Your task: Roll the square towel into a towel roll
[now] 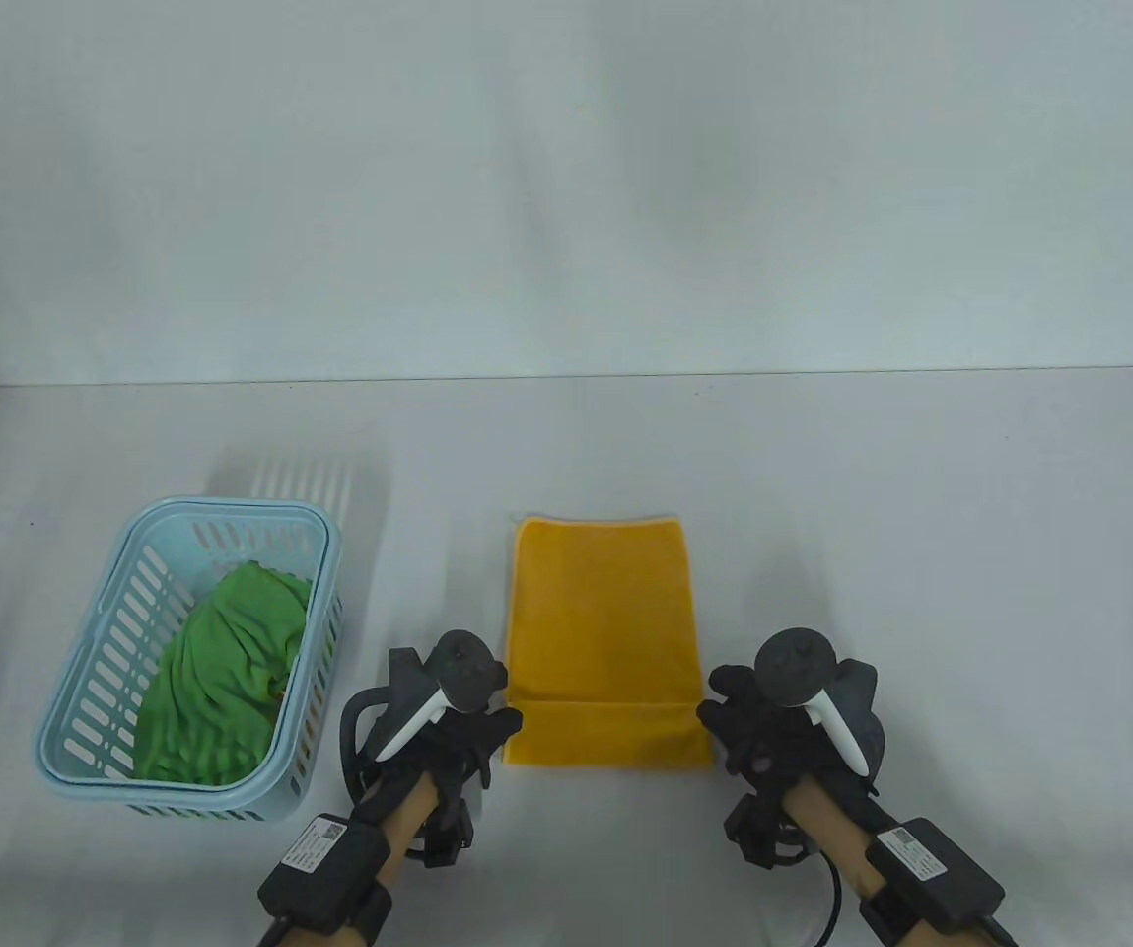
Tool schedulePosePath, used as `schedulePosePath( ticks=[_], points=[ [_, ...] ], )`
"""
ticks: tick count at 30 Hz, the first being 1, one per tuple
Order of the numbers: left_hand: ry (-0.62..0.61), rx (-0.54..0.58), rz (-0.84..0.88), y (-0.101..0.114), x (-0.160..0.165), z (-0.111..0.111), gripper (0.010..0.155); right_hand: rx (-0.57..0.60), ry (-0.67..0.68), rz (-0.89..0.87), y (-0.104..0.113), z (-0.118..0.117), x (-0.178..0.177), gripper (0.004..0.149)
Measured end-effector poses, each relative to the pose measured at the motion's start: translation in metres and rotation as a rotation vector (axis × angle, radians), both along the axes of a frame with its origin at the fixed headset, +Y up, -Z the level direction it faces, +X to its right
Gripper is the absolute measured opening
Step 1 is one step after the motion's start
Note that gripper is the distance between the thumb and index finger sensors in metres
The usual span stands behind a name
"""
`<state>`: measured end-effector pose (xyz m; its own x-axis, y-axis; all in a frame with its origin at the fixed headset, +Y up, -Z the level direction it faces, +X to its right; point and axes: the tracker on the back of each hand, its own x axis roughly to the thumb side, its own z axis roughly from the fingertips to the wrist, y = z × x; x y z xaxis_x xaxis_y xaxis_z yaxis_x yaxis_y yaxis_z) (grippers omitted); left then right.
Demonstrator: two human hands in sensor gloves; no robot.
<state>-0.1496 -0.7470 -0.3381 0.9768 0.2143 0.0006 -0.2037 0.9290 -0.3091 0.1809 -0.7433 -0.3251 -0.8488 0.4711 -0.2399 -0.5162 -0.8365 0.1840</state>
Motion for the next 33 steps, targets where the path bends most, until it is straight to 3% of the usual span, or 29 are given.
schedulePosePath(
  ticks=[7,11,13,18,27,33],
  points=[
    [-0.116,0.150,-0.034,0.025,0.014,0.012,0.071,0.122,0.118,0.025,0.022,0.015,-0.017,0.064],
    [-0.303,0.135,-0.056,0.026,0.033,0.023,0.069,0.110,0.301,0.057,0.019,0.024,-0.039,0.067],
    [-0.353,0.117,-0.109,0.018,0.043,0.026,0.069,0.107,0.354,0.183,0.015,0.028,-0.049,0.066],
    [-0.381,0.130,-0.302,0.002,0.054,0.025,0.071,0.107,0.386,0.356,0.000,0.027,-0.061,0.057],
    [-0.378,0.075,-0.328,-0.014,0.052,0.022,0.079,0.118,0.400,0.481,-0.016,0.025,-0.063,0.070],
    [-0.375,0.090,-0.314,-0.014,0.052,0.022,0.069,0.172,0.381,0.463,-0.016,0.023,-0.062,0.058]
  ],
)
